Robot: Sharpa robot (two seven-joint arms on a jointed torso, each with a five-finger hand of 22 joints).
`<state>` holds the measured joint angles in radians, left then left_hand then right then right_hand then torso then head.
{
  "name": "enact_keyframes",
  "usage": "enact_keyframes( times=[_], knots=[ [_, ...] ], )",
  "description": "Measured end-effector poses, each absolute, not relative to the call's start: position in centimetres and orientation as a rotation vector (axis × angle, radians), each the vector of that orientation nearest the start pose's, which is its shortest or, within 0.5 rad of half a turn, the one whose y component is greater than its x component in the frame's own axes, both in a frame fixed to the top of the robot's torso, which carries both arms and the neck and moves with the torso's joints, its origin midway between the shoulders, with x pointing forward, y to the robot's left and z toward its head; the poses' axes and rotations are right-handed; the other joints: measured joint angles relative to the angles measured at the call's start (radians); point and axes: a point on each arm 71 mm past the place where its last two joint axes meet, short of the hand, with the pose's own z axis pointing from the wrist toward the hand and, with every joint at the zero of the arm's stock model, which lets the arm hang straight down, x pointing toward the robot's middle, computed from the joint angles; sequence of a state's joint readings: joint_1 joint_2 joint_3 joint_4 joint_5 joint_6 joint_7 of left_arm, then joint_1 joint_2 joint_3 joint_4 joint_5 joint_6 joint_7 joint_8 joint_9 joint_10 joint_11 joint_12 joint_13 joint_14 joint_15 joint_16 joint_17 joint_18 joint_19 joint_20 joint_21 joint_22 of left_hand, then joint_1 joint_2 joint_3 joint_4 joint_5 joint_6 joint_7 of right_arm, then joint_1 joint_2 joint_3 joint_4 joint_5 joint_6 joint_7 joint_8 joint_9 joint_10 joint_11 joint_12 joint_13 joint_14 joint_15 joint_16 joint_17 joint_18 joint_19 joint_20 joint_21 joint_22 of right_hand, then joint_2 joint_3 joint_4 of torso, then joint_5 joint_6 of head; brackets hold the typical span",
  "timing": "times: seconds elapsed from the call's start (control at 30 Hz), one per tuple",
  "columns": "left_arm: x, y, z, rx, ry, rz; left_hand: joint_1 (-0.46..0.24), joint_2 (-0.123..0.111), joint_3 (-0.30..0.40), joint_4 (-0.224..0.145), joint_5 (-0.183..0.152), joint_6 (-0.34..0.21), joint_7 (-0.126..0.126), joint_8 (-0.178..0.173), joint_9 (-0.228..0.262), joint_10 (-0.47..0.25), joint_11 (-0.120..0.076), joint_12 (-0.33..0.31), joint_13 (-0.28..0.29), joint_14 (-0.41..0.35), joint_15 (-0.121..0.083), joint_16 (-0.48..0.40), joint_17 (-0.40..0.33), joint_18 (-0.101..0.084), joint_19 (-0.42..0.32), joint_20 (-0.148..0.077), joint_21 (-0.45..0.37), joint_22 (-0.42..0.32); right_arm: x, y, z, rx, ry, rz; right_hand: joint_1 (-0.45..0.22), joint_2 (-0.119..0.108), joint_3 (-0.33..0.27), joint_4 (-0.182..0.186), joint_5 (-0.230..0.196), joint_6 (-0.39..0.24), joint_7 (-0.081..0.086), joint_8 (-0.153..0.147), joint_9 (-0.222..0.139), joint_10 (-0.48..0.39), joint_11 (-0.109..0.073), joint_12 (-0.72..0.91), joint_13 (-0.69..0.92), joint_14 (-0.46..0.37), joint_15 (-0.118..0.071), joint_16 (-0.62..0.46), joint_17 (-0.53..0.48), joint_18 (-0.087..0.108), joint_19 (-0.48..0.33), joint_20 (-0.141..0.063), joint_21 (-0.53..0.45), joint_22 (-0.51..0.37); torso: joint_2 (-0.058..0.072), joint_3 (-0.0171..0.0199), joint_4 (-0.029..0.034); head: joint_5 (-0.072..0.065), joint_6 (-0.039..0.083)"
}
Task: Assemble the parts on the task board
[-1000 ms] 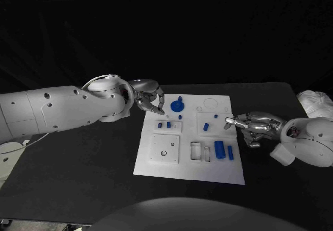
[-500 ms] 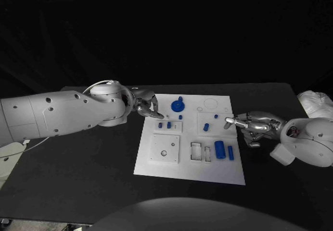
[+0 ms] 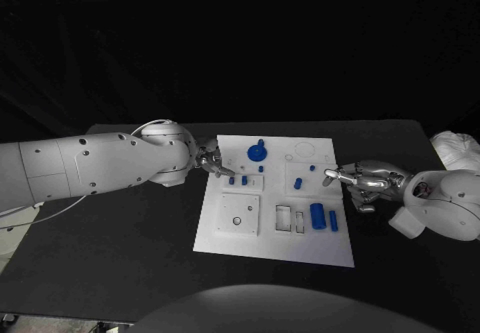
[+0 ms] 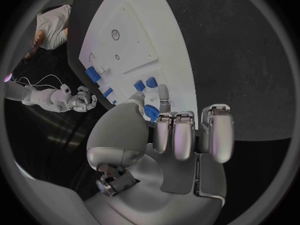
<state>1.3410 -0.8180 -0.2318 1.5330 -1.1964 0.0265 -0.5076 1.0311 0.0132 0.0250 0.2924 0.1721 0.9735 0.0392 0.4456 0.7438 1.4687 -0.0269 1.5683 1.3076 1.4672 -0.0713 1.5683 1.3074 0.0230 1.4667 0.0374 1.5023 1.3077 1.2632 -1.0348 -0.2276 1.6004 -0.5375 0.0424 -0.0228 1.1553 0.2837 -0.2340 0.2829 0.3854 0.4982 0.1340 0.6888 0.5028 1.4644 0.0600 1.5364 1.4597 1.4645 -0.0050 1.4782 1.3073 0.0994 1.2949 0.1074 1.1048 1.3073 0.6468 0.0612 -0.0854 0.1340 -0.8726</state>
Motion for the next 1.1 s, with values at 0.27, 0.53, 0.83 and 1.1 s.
enact_keyframes(
  times=[0.27, 0.53, 0.83, 1.1],
  knots=[
    [47.7, 20.9, -22.7, -0.054, 2.247, -0.26, 0.006, 0.006, -0.004, -0.002, 0.014, -0.005, 0.005, -0.019, -0.004, -0.004, 0.004, 0.0, 0.0, 0.0, 0.0, 0.0, 0.0, 0.0, 0.0, 0.007, -0.004, 0.0, 43.5, -26.6, -23.7, 0.653, 2.213, 1.092, 0.0, 0.0, 0.0, 0.0, 0.0, 0.0, 0.0, 0.0, 0.0, 0.0, 0.0, 0.001, 0.0, 0.0, 0.0, 0.0, 0.001, 0.0, 0.0, 0.0, 0.0, 0.001, 0.0, -0.0001, -0.0004, -0.002, 0.0],
    [47.8, 20.5, -23.0, -0.075, 2.261, -0.278, 0.021, 0.021, -0.006, 0.0, 0.031, -0.009, 0.009, -0.034, -0.006, 0.0, 0.007, 0.0, 0.0, 0.0, 0.007, 0.0, 0.0, 0.0, 0.0, 0.007, -0.008, 0.0, 43.6, -26.5, -23.7, 0.653, 2.214, 1.091, 0.0, 0.0, 0.0, 0.0, 0.0, 0.0, 0.0, 0.0, 0.0, 0.0, 0.0, 0.001, 0.0, 0.0, 0.0, 0.0, 0.001, 0.0, 0.0, 0.0, 0.0, 0.001, 0.0, -0.0001, 0.0008, -0.001, 0.0],
    [47.9, 20.4, -23.1, -0.097, 2.261, -0.301, 0.032, 0.021, -0.009, -0.002, 0.042, -0.013, 0.012, -0.04, -0.006, -0.004, 0.011, 0.0, 0.0, 0.0, 0.007, 0.0, 0.0, 0.0, 0.0, 0.007, -0.008, 0.0, 43.6, -26.5, -23.7, 0.653, 2.216, 1.089, 0.0, 0.0, 0.003, 0.003, 0.0, 0.0, 0.0, -0.004, -0.001, 0.0, 0.0, -0.001, 0.0, 0.0, 0.0, 0.0, 0.001, 0.0, 0.0, 0.0, 0.0, 0.001, -0.001, -0.0001, 0.0003, 0.001, 0.0],
    [48.1, 20.0, -23.3, -0.106, 2.265, -0.314, 0.048, 0.029, -0.009, -0.002, 0.056, -0.013, 0.012, -0.047, -0.006, -0.004, 0.01, 0.0, 0.0, 0.0, 0.007, 0.0, 0.0, 0.0, 0.0, 0.014, -0.008, 0.0, 43.6, -26.5, -23.8, 0.653, 2.219, 1.087, -0.002, -0.002, 0.005, 0.0, 0.0, 0.0, 0.0, -0.004, -0.001, 0.0, 0.0, -0.003, 0.0, 0.0, 0.0, 0.0, 0.001, 0.0, 0.0, 0.0, 0.0, 0.001, -0.001, 0.0, 0.0002, 0.002, 0.0]
  ],
)
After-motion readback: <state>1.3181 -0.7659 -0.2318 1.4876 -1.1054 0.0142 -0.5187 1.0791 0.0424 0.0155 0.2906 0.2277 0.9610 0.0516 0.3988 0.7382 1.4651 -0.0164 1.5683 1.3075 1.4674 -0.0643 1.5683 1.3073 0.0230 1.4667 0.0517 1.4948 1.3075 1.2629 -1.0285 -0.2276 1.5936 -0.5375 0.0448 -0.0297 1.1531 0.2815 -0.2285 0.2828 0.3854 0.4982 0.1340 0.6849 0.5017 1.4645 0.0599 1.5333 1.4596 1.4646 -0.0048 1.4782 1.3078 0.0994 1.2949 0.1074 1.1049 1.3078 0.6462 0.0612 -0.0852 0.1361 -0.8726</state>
